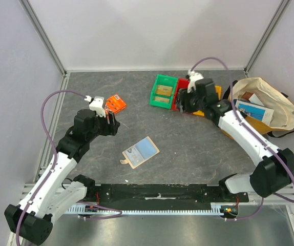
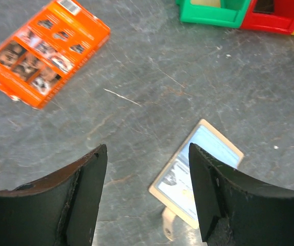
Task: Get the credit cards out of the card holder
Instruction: Remove the credit card from the card holder.
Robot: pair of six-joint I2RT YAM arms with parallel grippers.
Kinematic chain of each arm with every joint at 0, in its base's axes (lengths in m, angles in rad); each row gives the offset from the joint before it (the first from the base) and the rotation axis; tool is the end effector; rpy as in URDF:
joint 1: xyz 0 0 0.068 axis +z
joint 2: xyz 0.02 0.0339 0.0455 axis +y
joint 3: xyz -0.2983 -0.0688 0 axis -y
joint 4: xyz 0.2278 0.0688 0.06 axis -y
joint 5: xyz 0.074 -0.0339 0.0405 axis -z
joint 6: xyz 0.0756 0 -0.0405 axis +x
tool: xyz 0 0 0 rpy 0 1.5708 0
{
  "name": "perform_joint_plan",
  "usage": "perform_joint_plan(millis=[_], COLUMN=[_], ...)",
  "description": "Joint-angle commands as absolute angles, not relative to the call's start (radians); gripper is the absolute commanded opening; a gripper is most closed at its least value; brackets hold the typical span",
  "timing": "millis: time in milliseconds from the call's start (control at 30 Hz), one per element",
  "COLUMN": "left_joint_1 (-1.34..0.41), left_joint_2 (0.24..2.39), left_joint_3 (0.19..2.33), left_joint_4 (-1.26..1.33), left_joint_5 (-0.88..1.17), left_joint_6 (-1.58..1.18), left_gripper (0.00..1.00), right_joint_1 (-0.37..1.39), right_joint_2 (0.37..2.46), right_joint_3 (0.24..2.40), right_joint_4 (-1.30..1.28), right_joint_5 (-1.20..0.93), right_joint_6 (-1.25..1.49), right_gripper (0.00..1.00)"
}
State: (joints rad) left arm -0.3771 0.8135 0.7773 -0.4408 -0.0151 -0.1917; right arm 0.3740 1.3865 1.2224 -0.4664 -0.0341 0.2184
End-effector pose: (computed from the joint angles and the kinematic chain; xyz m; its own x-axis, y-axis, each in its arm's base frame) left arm 0.1657 -0.0644 0.3133 -0.4868 -0.0121 -0.8734 0.2679 0.9497 -0.1625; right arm 0.2976 0.1196 0.3406 -0.6204 -0.0109 -0.7842 -0.2626 0.9451 0.1946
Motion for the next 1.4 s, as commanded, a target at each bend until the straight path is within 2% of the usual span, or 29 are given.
perform_joint_plan(millis=[0, 200, 433, 633, 733, 900, 1000, 1200, 1367], left_joint_1=[-0.376, -0.417, -0.528, -0.569, -0.575, -0.577, -0.58, -0.578, -0.578], left_joint_2=[0.804, 0.723, 0.729, 0.739, 0.767, 0.828, 0.864, 0.899, 0.926], left_joint_3=[0.74, 0.597, 0.457, 0.362, 0.334, 0.289, 0.265, 0.249, 0.242], left_joint_4=[-0.451, -0.385, -0.334, -0.282, -0.255, -0.2, -0.167, -0.15, -0.132], left_joint_5=[0.081, 0.143, 0.137, 0.135, 0.143, 0.147, 0.15, 0.132, 0.13], left_joint_6=[-0.391, -0.552, -0.653, -0.701, -0.71, -0.724, -0.732, -0.738, -0.736], left_gripper=[0.7, 0.66, 0.58, 0.41, 0.38, 0.23, 0.21, 0.09, 0.08], right_joint_1=[0.5, 0.681, 0.816, 0.844, 0.85, 0.85, 0.847, 0.848, 0.847], right_joint_2=[1.345, 1.403, 1.561, 1.68, 1.733, 1.792, 1.822, 1.855, 1.864], right_joint_3=[1.094, 0.928, 0.873, 0.871, 0.876, 0.876, 0.88, 0.884, 0.891], right_joint_4=[-0.287, -0.048, 0.158, 0.221, 0.232, 0.244, 0.235, 0.224, 0.221], right_joint_5=[-0.239, -0.414, -0.466, -0.502, -0.529, -0.551, -0.551, -0.543, -0.548], right_joint_6=[0.256, 0.392, 0.485, 0.522, 0.528, 0.525, 0.519, 0.517, 0.517], right_gripper=[0.55, 0.54, 0.52, 0.46, 0.45, 0.43, 0.43, 0.41, 0.4])
